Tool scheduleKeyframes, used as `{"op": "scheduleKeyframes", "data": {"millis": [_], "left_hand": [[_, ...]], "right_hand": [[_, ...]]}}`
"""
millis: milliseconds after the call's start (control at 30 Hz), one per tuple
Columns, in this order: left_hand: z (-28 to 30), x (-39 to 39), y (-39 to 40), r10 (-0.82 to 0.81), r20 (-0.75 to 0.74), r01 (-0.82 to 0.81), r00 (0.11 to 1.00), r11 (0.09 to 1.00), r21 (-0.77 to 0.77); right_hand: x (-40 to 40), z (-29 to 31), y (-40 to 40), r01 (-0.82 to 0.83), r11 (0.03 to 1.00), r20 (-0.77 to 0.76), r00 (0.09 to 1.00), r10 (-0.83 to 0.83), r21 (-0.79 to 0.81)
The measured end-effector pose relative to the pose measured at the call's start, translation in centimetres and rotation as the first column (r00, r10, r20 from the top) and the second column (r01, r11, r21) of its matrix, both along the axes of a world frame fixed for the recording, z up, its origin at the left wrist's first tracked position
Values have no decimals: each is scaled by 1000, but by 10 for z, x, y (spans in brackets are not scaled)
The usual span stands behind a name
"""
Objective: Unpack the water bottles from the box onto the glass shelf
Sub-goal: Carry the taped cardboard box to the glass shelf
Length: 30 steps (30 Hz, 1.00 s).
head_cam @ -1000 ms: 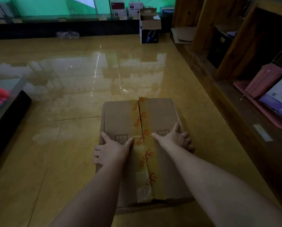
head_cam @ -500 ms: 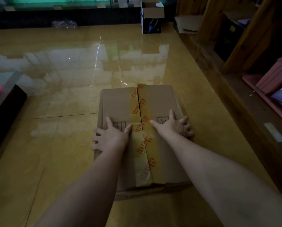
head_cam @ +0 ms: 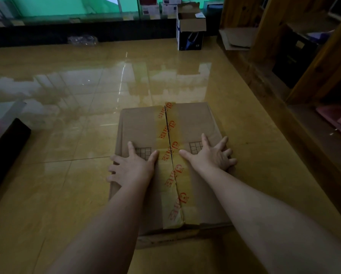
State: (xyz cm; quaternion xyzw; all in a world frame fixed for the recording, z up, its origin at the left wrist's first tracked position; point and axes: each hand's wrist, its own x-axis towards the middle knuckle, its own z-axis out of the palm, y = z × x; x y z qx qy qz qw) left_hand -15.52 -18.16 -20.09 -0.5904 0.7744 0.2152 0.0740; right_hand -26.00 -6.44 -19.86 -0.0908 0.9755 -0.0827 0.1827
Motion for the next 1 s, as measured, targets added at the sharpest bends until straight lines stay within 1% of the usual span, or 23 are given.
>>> {"op": "scheduleKeyframes", "data": {"millis": [133,367,800,933,1000], "left_hand": [[-1,-18,-18,3,19,-3,1000,1000,-9],[-4,-48,-48,15,8,-15,1000,1000,-17],[-5,-108,-110,26,16,-26,1000,1000,-8],[-5,-120,-122,0,17,0,1000,1000,-11],[-4,-122,-127,-3,18,3,1000,1000,15]], "right_hand": [[-19,-2,-20,-18,1000,-16,1000,18,10],[-54,-7,-53,-42,999,-51,998,42,6],[-112,-10,-113,-32,999,-76,997,30,-28],[-125,-9,-122,-18,999,-37,999,16,-41],[-127,-7,-126,-5,1000,-15,1000,5,-30]]}}
